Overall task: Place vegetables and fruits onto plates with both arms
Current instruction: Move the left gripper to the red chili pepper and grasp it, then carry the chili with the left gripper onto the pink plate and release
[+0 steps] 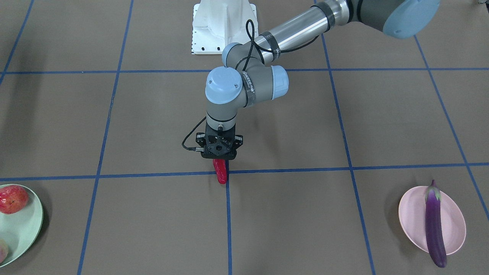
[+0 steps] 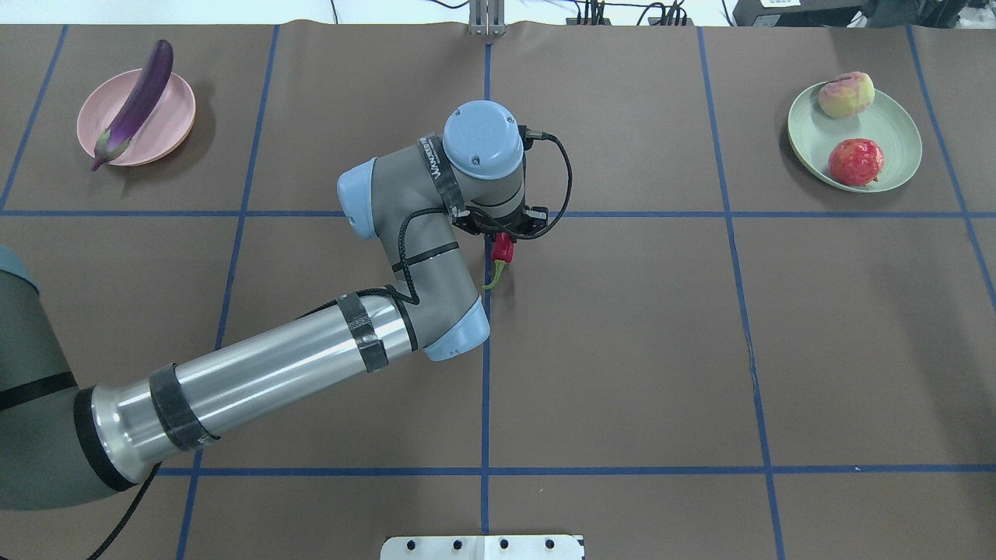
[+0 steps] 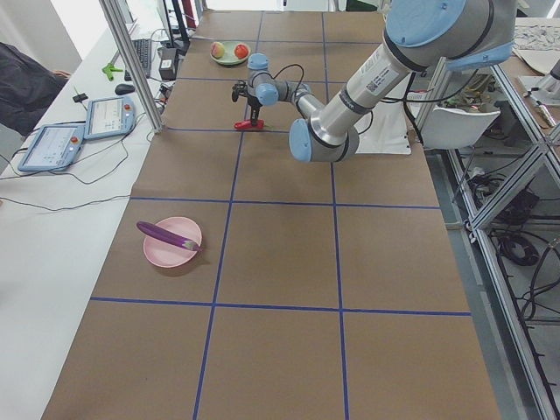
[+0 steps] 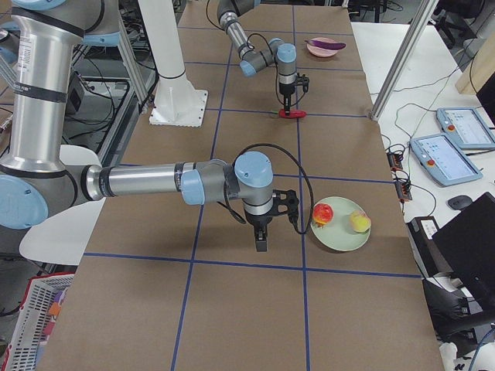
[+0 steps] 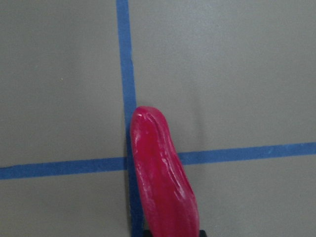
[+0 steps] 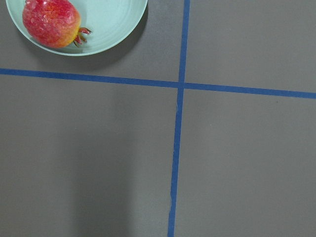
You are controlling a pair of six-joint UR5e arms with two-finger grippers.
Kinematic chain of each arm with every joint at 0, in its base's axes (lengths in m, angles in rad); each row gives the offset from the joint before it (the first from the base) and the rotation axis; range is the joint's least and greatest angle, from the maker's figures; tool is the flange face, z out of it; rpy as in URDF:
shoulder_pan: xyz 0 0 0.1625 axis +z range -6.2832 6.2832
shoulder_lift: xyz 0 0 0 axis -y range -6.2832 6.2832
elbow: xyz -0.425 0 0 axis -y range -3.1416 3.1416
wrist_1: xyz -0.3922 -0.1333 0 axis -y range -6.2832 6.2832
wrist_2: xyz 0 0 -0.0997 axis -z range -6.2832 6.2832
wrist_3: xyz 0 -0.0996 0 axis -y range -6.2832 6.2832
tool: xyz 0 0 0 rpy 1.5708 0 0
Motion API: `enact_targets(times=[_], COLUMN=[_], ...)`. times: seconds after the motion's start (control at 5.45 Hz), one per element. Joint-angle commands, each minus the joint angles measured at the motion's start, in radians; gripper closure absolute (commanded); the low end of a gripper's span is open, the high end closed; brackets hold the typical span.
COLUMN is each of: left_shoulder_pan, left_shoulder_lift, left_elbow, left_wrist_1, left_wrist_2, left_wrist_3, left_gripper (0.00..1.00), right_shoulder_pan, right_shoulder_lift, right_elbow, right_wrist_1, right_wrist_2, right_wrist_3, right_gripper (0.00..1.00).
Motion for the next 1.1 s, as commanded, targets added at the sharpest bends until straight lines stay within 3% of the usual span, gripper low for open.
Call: enact_targets(times=[0.0, 0.18, 0.37, 0.73, 0.92], left_shoulder_pan=[-0.116, -0.231, -0.336, -0.51, -0.569], left_shoulder_lift=[0.002, 0.016, 0.074, 0.239, 0.303], left_elbow=[-0.009, -0.009, -0.009, 0.005, 0.016], left_wrist_1=[0.007, 0.044, 0.115, 0.147, 0.145], left_wrist_2=[-0.122, -0.238, -0.294, -0.29, -0.275], left_wrist_3=[0.054, 0.182, 0.381, 0.831, 0.935], left_gripper=[1.0, 1.0, 1.0, 1.0, 1.0], right_shoulder_pan=[0.001, 0.0, 0.0, 0.0, 0.001], right_shoulder_lift=[0.0, 0.002, 0.002, 0.006, 0.008], right_elbow=[0.0, -0.001, 0.0, 0.0, 0.0], right_wrist_1=[0.0, 0.0, 0.0, 0.0, 0.0], right_wrist_2=[-0.001, -0.001, -0.003, -0.001, -0.001], right_wrist_3=[0.0, 0.0, 0.0, 0.002, 0.002], right_gripper=[0.0, 0.0, 0.0, 0.0, 0.0])
